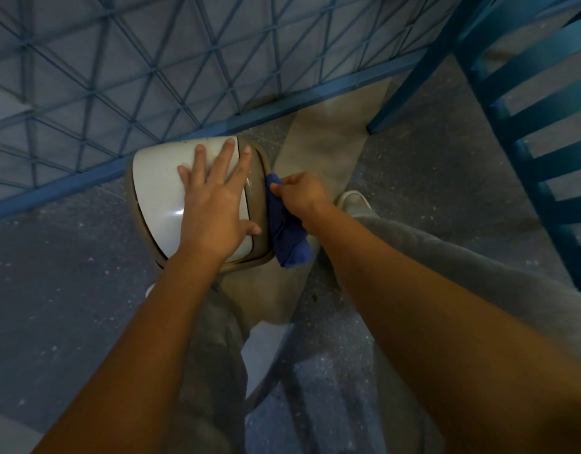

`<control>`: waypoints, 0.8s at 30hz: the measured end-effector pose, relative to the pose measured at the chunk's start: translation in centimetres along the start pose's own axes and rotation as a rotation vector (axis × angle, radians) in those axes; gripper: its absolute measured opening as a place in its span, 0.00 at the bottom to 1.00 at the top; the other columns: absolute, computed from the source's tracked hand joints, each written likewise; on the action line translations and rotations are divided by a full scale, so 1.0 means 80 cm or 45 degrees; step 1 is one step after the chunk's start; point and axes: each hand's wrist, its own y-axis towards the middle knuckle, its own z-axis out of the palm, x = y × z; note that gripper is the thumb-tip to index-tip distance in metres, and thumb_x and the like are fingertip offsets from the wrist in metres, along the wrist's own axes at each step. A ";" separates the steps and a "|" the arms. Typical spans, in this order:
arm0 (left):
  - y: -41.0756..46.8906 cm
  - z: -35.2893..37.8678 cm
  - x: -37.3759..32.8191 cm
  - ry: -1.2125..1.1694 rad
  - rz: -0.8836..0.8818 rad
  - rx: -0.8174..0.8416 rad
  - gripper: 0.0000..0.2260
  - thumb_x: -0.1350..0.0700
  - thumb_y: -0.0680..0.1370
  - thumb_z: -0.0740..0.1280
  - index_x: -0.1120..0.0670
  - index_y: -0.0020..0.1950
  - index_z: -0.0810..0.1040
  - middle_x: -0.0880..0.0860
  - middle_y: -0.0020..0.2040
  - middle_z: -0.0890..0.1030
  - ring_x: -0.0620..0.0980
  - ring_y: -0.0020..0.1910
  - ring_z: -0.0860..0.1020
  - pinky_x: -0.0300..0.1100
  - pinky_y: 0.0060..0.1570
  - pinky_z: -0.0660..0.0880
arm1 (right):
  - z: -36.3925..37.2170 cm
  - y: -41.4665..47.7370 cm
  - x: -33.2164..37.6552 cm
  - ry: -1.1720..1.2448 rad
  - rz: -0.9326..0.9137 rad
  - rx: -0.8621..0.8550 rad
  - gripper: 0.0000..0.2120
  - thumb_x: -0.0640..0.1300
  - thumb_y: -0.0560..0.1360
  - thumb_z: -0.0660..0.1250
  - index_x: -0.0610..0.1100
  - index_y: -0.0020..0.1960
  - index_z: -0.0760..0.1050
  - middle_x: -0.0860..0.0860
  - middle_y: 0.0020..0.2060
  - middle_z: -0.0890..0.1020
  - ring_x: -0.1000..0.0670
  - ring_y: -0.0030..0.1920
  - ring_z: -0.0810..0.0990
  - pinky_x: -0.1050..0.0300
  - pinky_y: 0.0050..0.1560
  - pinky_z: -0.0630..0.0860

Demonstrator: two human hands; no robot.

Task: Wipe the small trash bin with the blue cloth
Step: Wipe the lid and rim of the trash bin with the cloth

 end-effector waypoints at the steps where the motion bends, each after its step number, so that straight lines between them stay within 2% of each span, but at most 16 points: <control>1: 0.000 0.000 0.000 0.002 -0.002 0.001 0.49 0.51 0.64 0.76 0.50 0.76 0.48 0.52 0.78 0.48 0.62 0.75 0.42 0.62 0.71 0.41 | 0.000 -0.004 -0.004 -0.039 -0.015 -0.002 0.14 0.47 0.77 0.64 0.39 0.54 0.79 0.40 0.51 0.82 0.42 0.53 0.79 0.50 0.53 0.77; 4: -0.001 0.000 -0.001 -0.005 -0.004 -0.006 0.48 0.52 0.65 0.76 0.50 0.76 0.48 0.53 0.78 0.49 0.62 0.75 0.42 0.61 0.71 0.41 | 0.001 -0.020 -0.025 -0.093 0.020 0.048 0.13 0.46 0.77 0.64 0.37 0.52 0.80 0.40 0.45 0.81 0.43 0.48 0.80 0.52 0.50 0.77; 8: -0.002 -0.001 -0.002 0.003 -0.005 -0.010 0.48 0.51 0.65 0.75 0.50 0.76 0.48 0.52 0.78 0.48 0.61 0.75 0.42 0.61 0.71 0.41 | 0.005 -0.037 -0.044 -0.083 0.107 0.097 0.12 0.46 0.77 0.64 0.38 0.53 0.80 0.44 0.43 0.79 0.47 0.47 0.78 0.55 0.50 0.76; 11: -0.002 0.000 -0.002 0.005 0.002 -0.010 0.48 0.51 0.65 0.76 0.51 0.76 0.48 0.52 0.78 0.48 0.61 0.75 0.42 0.61 0.71 0.41 | 0.009 -0.028 -0.035 -0.002 0.114 0.039 0.12 0.46 0.76 0.65 0.38 0.44 0.79 0.42 0.43 0.80 0.44 0.47 0.79 0.51 0.50 0.77; 14: -0.002 0.000 0.000 0.009 0.003 -0.010 0.49 0.51 0.65 0.76 0.51 0.76 0.48 0.53 0.78 0.48 0.62 0.75 0.42 0.61 0.71 0.41 | 0.011 -0.013 -0.018 0.073 0.082 -0.047 0.15 0.46 0.75 0.66 0.42 0.32 0.73 0.41 0.43 0.80 0.43 0.48 0.79 0.49 0.54 0.76; 16: -0.001 0.000 -0.001 0.014 0.002 -0.007 0.49 0.51 0.65 0.76 0.50 0.76 0.48 0.53 0.78 0.48 0.62 0.75 0.42 0.61 0.71 0.41 | 0.009 -0.003 -0.004 0.072 0.039 -0.066 0.13 0.46 0.75 0.66 0.41 0.35 0.76 0.43 0.42 0.78 0.44 0.47 0.78 0.50 0.54 0.76; 19: -0.001 0.000 -0.001 0.012 0.002 -0.003 0.49 0.51 0.65 0.76 0.51 0.76 0.48 0.53 0.78 0.48 0.62 0.75 0.42 0.62 0.71 0.41 | 0.008 0.008 0.005 0.046 -0.024 -0.085 0.14 0.47 0.76 0.65 0.36 0.49 0.80 0.41 0.47 0.82 0.42 0.51 0.80 0.48 0.55 0.77; 21: -0.001 0.000 -0.001 0.010 -0.004 -0.002 0.49 0.51 0.65 0.76 0.50 0.76 0.48 0.53 0.78 0.48 0.62 0.75 0.42 0.61 0.71 0.41 | 0.013 0.005 -0.002 0.036 -0.051 -0.120 0.14 0.47 0.75 0.65 0.36 0.48 0.81 0.39 0.47 0.83 0.41 0.50 0.81 0.46 0.54 0.78; 24: -0.001 0.000 -0.002 0.009 -0.013 -0.005 0.49 0.51 0.65 0.75 0.50 0.76 0.47 0.52 0.78 0.48 0.61 0.75 0.42 0.61 0.71 0.40 | 0.022 -0.009 -0.026 0.092 -0.089 -0.185 0.12 0.46 0.75 0.66 0.37 0.43 0.81 0.40 0.40 0.83 0.43 0.44 0.81 0.44 0.50 0.78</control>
